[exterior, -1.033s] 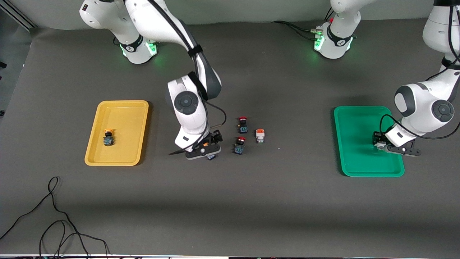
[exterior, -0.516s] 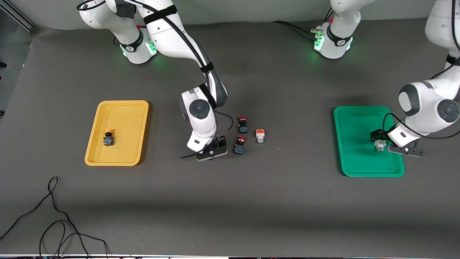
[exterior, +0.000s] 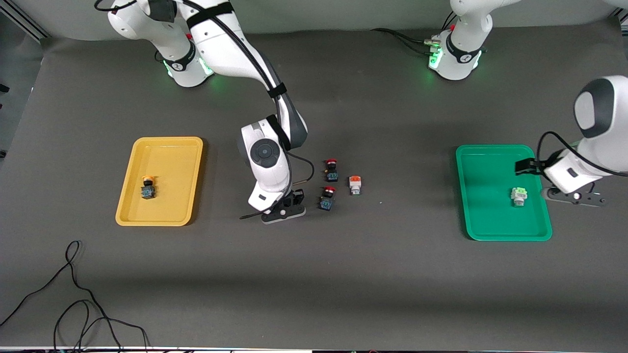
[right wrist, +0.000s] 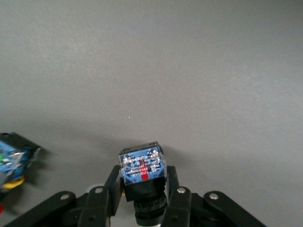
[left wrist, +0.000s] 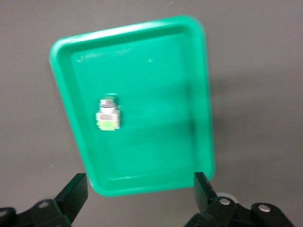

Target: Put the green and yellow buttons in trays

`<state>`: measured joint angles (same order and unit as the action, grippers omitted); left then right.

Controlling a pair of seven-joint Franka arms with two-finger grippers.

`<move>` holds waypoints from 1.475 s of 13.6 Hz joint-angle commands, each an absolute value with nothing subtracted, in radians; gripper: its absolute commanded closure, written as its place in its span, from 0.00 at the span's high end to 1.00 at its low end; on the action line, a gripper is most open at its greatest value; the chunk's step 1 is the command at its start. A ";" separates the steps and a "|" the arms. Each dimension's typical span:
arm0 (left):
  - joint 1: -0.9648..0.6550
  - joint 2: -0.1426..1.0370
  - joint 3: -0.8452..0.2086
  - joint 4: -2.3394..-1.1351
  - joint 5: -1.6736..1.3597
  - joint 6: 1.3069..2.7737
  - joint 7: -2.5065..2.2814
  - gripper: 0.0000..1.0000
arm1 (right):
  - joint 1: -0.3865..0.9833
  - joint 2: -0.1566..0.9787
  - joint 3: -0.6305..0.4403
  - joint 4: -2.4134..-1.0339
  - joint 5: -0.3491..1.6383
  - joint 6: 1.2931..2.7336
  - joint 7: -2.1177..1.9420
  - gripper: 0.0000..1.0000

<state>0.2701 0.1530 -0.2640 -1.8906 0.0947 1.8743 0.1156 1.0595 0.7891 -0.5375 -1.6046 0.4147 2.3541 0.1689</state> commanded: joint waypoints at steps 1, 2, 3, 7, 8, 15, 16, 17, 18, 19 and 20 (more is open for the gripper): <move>0.148 0.178 -0.299 -1.815 0.091 1.812 -0.110 1.00 | 1.058 0.672 -0.593 -1.539 0.430 2.136 0.189 0.25; 0.091 0.184 -0.313 -1.813 0.092 1.824 -0.223 1.00 | 1.058 0.634 -0.623 -1.505 0.430 2.041 0.211 0.25; 0.028 0.207 -0.317 -1.795 0.091 1.831 -0.327 1.00 | 1.058 0.597 -0.656 -1.471 0.430 1.941 0.239 0.25; -0.205 0.391 -0.318 -1.619 0.094 1.839 -0.700 1.00 | 1.058 0.508 -0.805 -1.451 0.413 1.738 0.214 0.25; -0.251 0.444 -0.318 -1.577 0.094 1.867 -0.765 1.00 | 1.061 0.508 -0.871 -1.468 0.408 1.703 0.128 0.25; -0.367 0.661 -0.316 -1.603 0.135 2.150 -0.827 1.00 | 1.058 0.459 -1.140 -1.866 0.425 1.917 -0.375 0.25; -0.370 0.675 -0.316 -1.630 0.161 2.196 -0.825 1.00 | 1.058 0.460 -1.138 -1.958 0.467 2.016 -0.414 0.25; -0.370 0.680 -0.316 -1.675 0.175 2.250 -0.822 1.00 | 1.057 0.477 -1.134 -2.036 0.536 2.099 -0.460 0.25; -0.368 0.678 -0.316 -1.713 0.176 2.293 -0.818 1.00 | 1.055 0.509 -1.125 -2.089 0.599 2.168 -0.501 0.25; -0.371 0.678 -0.316 -1.736 0.176 2.325 -0.818 1.00 | 1.055 0.558 -1.106 -2.112 0.664 2.199 -0.535 0.25; -0.376 0.681 -0.316 -1.749 0.176 2.344 -0.818 1.00 | 1.051 0.608 -1.086 -2.114 0.723 2.201 -0.555 0.25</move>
<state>-0.3568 0.7078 -0.3279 -1.6942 0.1630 2.2983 -0.8157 1.0297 0.5269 -1.0996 -2.0880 0.6200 2.1591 -0.5011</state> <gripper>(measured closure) 0.000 0.586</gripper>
